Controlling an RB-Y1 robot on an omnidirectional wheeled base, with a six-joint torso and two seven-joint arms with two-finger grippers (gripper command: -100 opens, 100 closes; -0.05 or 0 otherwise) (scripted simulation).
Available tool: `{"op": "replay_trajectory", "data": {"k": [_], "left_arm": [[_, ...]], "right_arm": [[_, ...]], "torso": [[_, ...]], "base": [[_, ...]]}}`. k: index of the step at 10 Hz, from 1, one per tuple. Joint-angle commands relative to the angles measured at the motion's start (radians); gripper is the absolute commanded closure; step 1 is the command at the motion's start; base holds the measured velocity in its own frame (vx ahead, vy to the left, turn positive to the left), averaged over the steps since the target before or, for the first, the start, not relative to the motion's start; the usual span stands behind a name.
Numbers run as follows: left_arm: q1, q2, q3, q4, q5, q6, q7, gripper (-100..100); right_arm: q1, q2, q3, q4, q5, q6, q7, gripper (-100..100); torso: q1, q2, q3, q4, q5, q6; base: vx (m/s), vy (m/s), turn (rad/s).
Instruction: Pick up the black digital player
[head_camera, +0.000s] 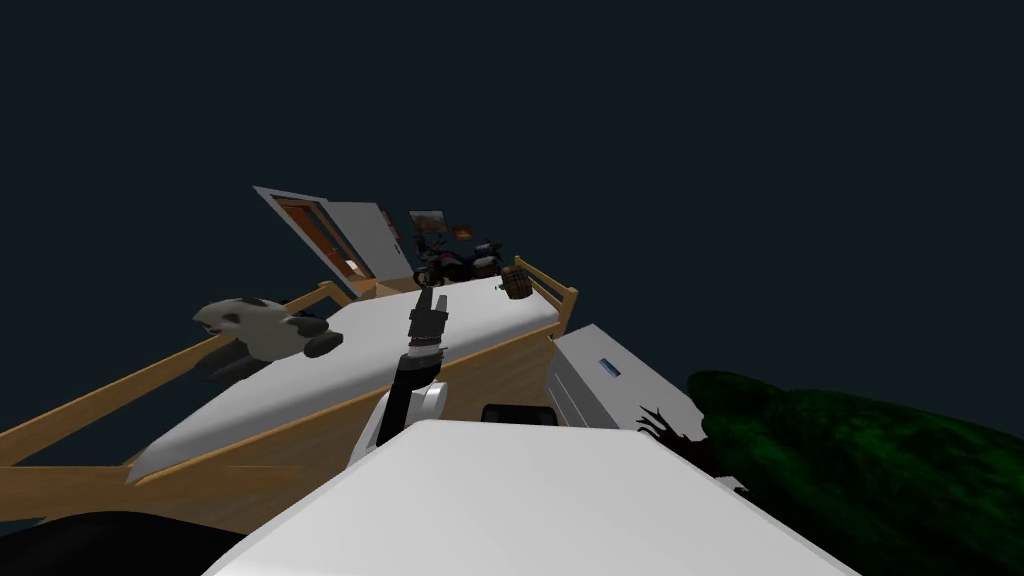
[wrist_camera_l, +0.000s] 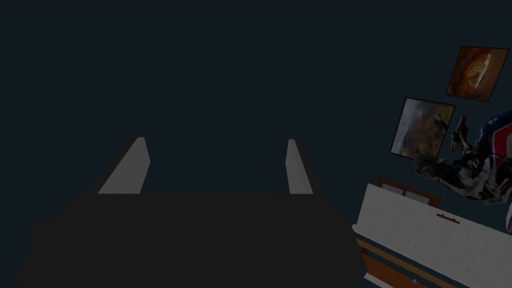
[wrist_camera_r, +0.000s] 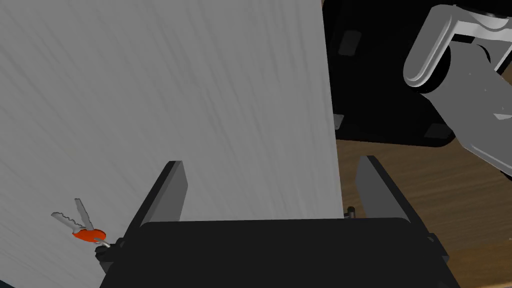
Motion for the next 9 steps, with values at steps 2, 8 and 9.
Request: {"op": "replay_trajectory", "data": {"k": [2,8,9], "left_arm": [[0.000,0.000,0.000,0.000,0.000,0.000,0.000,0],[0.000,0.000,0.000,0.000,0.000,0.000,0.000,0],[0.000,0.000,0.000,0.000,0.000,0.000,0.000,0]], "right_arm": [[-0.003,-0.034,0.010,0.066,0.008,-0.012,0.005,-100],[-0.025,-0.030,0.022,0.128,0.028,-0.016,0.008,-100],[-0.029,-0.021,0.022,0.131,0.030,-0.013,0.009,-100]], "torso": [[0.001,0.001,0.001,0.000,0.000,-0.001],[0.005,-0.008,-0.004,0.000,-0.003,-0.007],[0.005,-0.005,-0.003,0.000,-0.004,-0.007]], "base": [[0.081,-0.020,0.278],[0.088,-0.012,0.149],[-0.037,-0.033,0.031]]}}
